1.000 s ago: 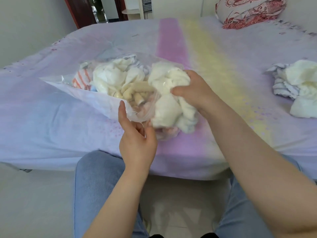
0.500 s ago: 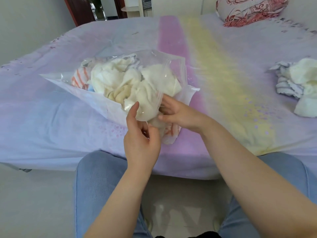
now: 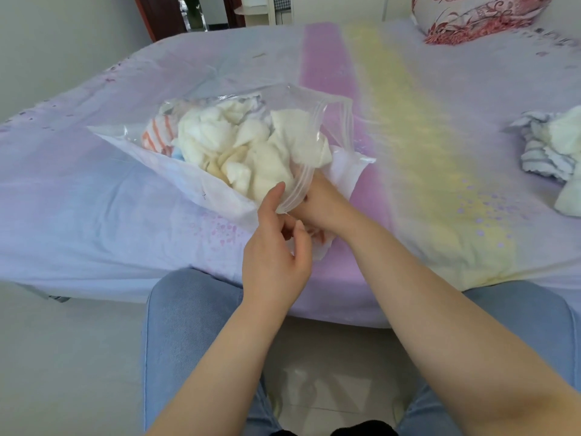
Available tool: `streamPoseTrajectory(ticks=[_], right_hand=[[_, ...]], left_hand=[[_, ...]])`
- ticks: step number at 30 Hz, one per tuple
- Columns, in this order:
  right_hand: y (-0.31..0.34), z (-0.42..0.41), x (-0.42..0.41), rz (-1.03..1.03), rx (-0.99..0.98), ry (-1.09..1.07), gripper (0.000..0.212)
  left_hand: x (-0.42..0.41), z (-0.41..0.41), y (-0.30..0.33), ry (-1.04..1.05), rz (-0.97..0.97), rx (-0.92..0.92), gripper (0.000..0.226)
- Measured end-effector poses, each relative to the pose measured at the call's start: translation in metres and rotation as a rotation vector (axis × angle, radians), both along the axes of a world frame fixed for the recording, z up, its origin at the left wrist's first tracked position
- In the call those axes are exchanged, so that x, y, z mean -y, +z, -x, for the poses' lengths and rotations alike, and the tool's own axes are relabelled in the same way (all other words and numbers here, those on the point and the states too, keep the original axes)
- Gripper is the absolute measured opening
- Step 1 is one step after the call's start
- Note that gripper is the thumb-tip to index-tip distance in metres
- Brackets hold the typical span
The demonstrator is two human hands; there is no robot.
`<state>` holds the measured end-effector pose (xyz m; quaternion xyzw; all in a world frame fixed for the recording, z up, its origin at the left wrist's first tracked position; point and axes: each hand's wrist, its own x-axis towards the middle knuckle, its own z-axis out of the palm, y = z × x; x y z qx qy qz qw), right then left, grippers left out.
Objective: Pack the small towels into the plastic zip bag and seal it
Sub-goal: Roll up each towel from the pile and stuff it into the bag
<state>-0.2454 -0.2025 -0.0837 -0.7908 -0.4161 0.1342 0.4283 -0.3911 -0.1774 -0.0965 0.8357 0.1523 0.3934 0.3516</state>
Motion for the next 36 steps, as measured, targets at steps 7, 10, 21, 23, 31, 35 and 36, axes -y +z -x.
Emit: streamPoseTrajectory(ticks=[7, 10, 21, 23, 31, 35, 36], right_hand=[[-0.012, -0.016, 0.089, -0.226, -0.19, -0.123, 0.056], [-0.024, -0.034, 0.127, -0.233, -0.123, -0.379, 0.046], [-0.018, -0.166, 0.268, 0.188, 0.217, -1.399, 0.023], [-0.025, -0.174, 0.285, 0.273, 0.145, -1.398, 0.04], [-0.009, -0.154, 0.293, 0.352, -0.006, -1.105, 0.041], [0.028, -0.085, 0.248, 0.404, -0.095, -0.525, 0.033], [0.033, -0.065, 0.239, 0.397, -0.121, -0.348, 0.025]], left_hand=[[0.054, -0.024, -0.008, -0.197, -0.131, -0.111, 0.057], [0.071, -0.044, -0.01, -0.275, -0.186, -0.134, 0.051], [0.104, -0.108, 0.001, -0.421, -0.055, -0.112, 0.049], [0.104, -0.111, -0.002, -0.422, -0.043, -0.115, 0.05], [0.099, -0.116, -0.012, -0.394, 0.034, -0.165, 0.054], [0.095, -0.114, -0.006, -0.488, -0.023, -0.188, 0.077], [0.092, -0.111, -0.004, -0.533, -0.025, -0.233, 0.083]])
